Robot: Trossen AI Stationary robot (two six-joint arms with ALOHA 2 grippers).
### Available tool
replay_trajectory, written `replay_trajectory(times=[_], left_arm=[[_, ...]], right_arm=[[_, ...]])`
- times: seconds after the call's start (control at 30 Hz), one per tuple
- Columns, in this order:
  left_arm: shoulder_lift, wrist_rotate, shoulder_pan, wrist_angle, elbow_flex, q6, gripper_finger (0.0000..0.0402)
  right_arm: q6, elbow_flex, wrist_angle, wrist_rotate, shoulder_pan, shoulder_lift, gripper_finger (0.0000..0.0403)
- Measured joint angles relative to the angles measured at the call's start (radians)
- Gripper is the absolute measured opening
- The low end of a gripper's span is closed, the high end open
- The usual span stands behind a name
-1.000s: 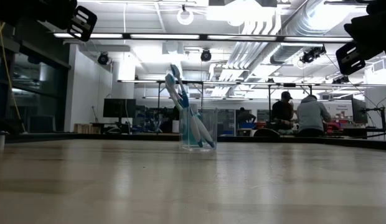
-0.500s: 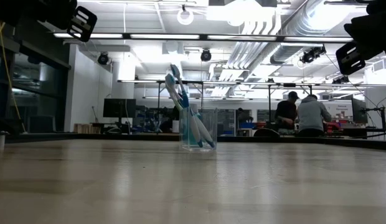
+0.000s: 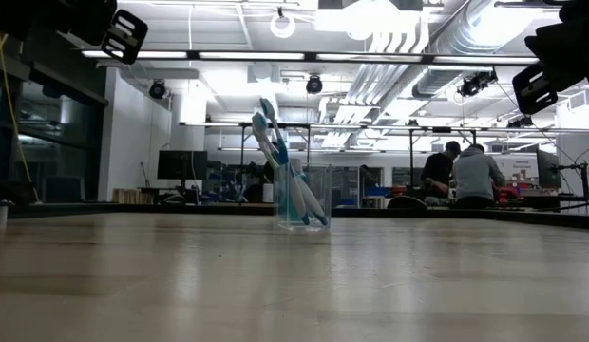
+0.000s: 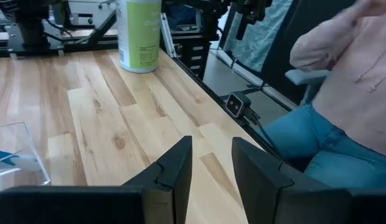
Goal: Pick & Place toothbrushing station
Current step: Return to Home Position
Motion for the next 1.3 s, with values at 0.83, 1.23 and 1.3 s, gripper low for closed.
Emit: replay_trajectory(times=[0.83,1.23,1.3], left_arm=[[-0.560,0.031,0.089,-0.382,-0.001,0.035,0.0110],[-0.576,-0.147,0.089,-0.343,-0.003,0.019,0.0110],[-0.576,-0.175,0.089,-0.330,-0.003,0.019,0.0110]], right_arm=[[0.000,0.000,0.003,0.002,0.000,0.004,0.0036],[0.000,0.000,0.009,0.001,0.000,0.021,0.0036],[0.000,0.000,0.010,0.001,0.000,0.021,0.0036]])
